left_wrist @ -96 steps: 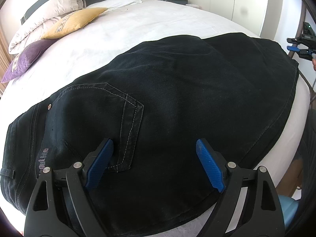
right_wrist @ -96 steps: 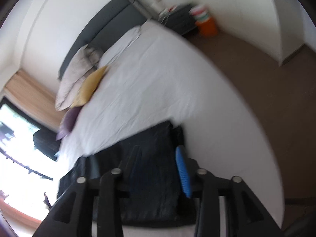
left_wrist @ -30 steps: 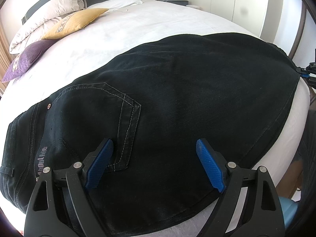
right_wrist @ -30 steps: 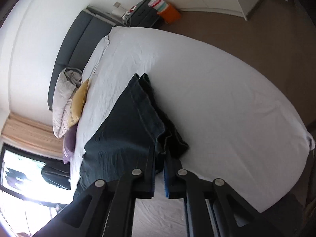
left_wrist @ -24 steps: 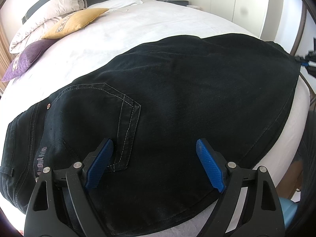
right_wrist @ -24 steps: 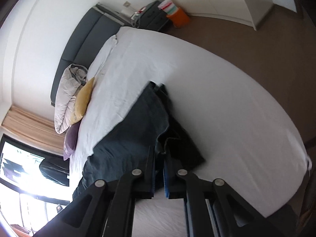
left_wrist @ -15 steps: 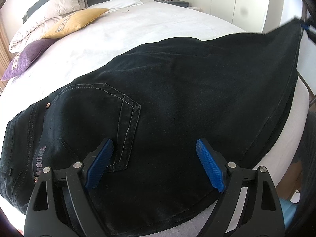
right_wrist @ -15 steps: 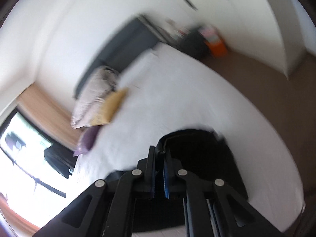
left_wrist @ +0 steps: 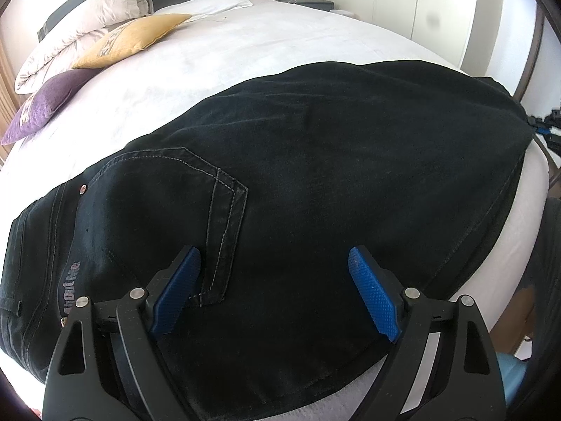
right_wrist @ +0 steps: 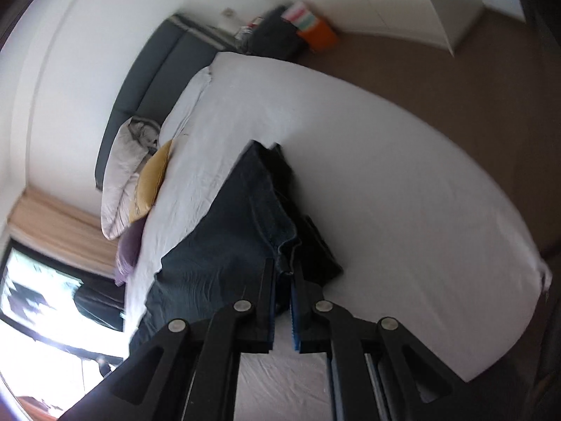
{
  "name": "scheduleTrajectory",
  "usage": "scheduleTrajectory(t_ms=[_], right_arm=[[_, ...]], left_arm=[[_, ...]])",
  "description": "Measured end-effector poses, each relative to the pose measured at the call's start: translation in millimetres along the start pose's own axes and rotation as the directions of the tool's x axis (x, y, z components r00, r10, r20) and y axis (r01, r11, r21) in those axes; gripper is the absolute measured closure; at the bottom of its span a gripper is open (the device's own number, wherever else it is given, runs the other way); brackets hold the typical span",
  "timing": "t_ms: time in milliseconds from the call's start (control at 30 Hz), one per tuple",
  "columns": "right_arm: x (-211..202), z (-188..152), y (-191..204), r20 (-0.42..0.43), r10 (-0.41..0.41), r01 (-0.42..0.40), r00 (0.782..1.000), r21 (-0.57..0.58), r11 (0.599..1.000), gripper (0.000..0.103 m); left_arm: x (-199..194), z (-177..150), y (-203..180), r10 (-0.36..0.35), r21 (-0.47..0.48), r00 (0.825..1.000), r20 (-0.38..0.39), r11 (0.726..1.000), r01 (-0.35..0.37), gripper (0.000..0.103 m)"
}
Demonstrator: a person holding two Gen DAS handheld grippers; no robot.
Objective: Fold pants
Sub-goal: 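Lift the jeans edge with the right tool and fold it toward the left tool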
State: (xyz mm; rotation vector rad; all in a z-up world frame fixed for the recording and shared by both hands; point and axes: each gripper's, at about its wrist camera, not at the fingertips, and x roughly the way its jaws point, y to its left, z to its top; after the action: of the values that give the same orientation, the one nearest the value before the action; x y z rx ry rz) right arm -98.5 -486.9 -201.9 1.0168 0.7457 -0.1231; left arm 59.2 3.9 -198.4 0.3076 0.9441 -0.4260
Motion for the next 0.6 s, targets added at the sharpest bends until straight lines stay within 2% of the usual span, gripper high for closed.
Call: scheduleTrajectory(t_ms=[133, 200, 267, 367, 400, 467, 533, 567, 600], right_arm=[[18, 49, 61, 0.004, 0.071, -0.071, 0.997, -0.040, 0.997, 0.095], [28, 74, 110, 0.015, 0.098, -0.095, 0.995, -0.133, 0.987, 0.095], [31, 87, 169, 0.021, 0.127, -0.117, 0.992, -0.259, 0.959, 0.095], [16, 82, 227, 0.033, 0.192, -0.161, 0.981, -0.419, 0.894, 0.095], [12, 79, 233, 0.040, 0.201, -0.163, 0.979, -0.445, 0.881, 0.095], [10, 75, 225, 0.057, 0.181, -0.136, 0.982, -0.450, 0.883, 0.095], [14, 76, 187, 0.060, 0.141, -0.109, 0.988, -0.366, 0.924, 0.095], [17, 74, 154, 0.059, 0.112, -0.090, 0.992, -0.295, 0.951, 0.095], [18, 72, 137, 0.059, 0.094, -0.075, 0.994, -0.264, 0.962, 0.095]], left_arm=[[0, 1, 0, 0.001, -0.011, 1.000, -0.002, 1.000, -0.001, 0.017], [0, 2, 1, -0.002, -0.020, 1.000, 0.000, 1.000, 0.002, 0.017], [0, 2, 2, -0.004, -0.030, 1.000, 0.002, 1.000, 0.004, 0.017], [-1, 1, 4, -0.007, -0.036, 1.000, 0.011, 0.999, 0.008, 0.017], [0, 1, 4, -0.009, -0.037, 1.000, 0.013, 0.999, 0.009, 0.017], [0, -1, 3, -0.008, -0.034, 1.000, 0.014, 0.999, 0.009, 0.017], [0, -1, 3, -0.009, -0.032, 1.000, 0.014, 0.999, 0.009, 0.017], [0, -2, 4, -0.010, -0.032, 1.000, 0.014, 0.999, 0.011, 0.017], [0, -2, 4, -0.011, -0.033, 1.000, 0.014, 0.999, 0.012, 0.017]])
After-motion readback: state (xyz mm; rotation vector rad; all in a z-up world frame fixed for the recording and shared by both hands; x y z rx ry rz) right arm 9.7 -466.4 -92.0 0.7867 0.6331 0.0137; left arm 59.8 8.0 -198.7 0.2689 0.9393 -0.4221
